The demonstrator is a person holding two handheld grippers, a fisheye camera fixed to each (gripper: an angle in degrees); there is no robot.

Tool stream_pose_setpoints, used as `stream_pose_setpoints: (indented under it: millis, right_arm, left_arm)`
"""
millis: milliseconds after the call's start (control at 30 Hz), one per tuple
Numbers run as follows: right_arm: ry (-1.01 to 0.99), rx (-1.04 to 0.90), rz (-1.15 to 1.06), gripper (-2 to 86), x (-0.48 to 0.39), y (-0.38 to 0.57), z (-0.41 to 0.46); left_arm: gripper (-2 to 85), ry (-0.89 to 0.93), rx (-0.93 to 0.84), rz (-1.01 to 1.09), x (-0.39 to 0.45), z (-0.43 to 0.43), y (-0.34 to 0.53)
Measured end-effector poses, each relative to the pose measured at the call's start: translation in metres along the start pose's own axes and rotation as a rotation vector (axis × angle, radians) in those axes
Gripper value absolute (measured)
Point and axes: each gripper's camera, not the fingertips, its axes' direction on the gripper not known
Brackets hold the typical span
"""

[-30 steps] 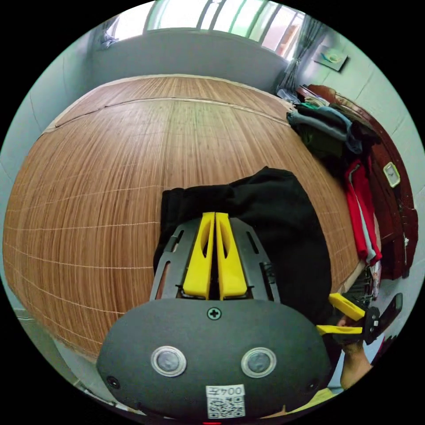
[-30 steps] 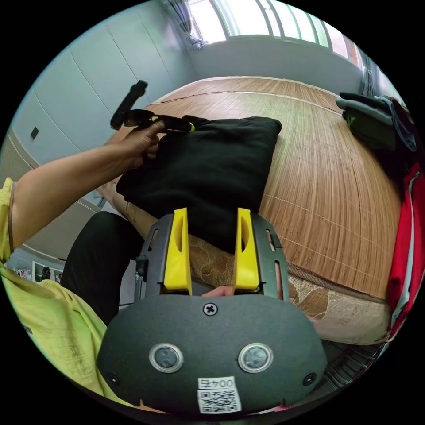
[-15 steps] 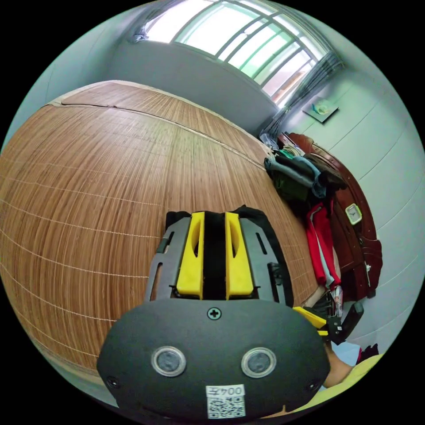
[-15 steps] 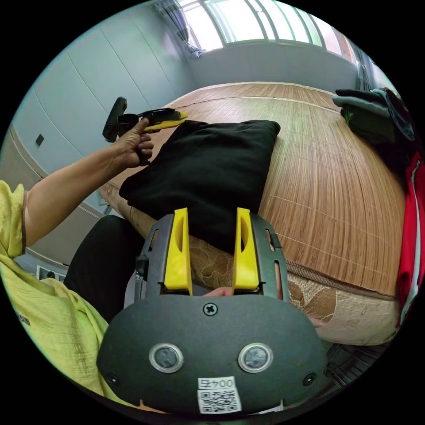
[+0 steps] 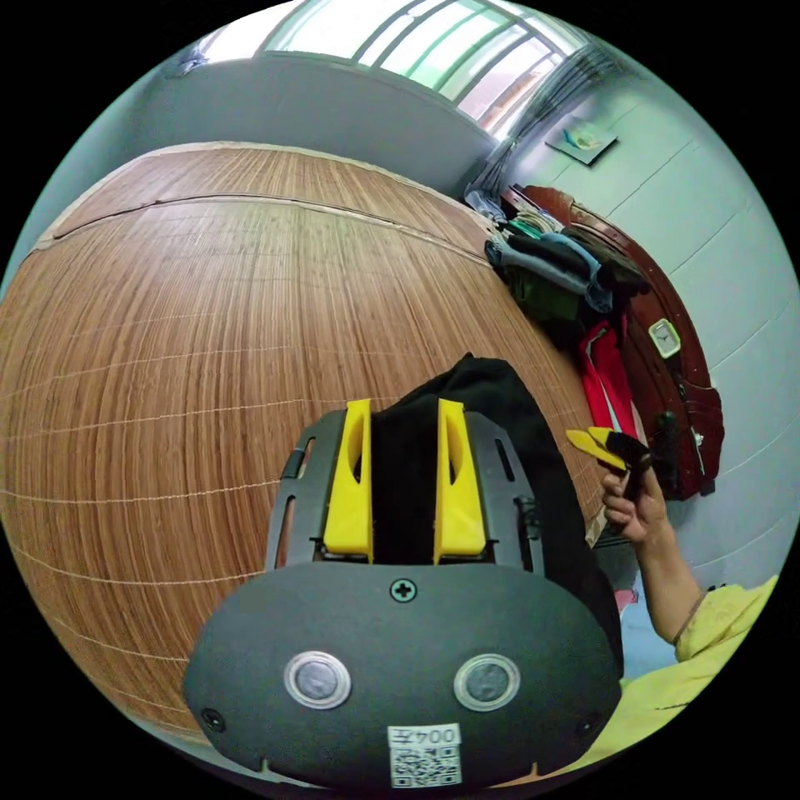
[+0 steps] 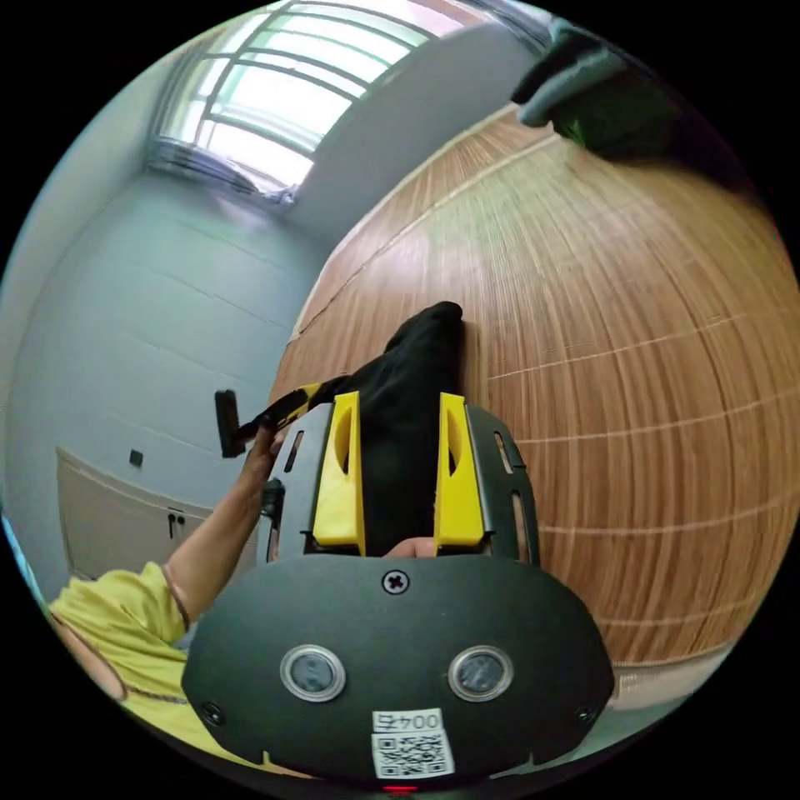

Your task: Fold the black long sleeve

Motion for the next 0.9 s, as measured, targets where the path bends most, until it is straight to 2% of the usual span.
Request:
stream_pose_setpoints:
  millis: [100, 333, 433, 667, 900]
  right_arm:
    - [0.056, -0.051, 0.041, 13.9, 0.006, -0.033, 0.025]
    - [0.021, -0.131, 0.138, 13.8, 0.025, -0.081, 0.049]
    - [-0.002, -0.14, 0.153, 11.9, 0.027, -0.088, 0.056]
    - [0.209, 0.023, -0.001, 5.7, -0.001, -0.074, 0.052]
    - [0.233, -0.031, -0.004, 6.7, 0.005, -0.078, 0.073]
  left_arm:
    - [12.1, -0.018, -0.017, 0.065, 0.002, 0.0, -0.007]
    - [10.4, -0.03, -0.066, 0.141, 0.005, 0.008, -0.019]
    - [6.9, 0.013, -0.048, 0.089, -0.002, 0.005, -0.017]
    - [3.0, 0.079, 0.101, -0.244, -0.058, -0.019, 0.012]
    - [4.0, 0.01, 0.113, -0.172, -0.051, -0.02, 0.02]
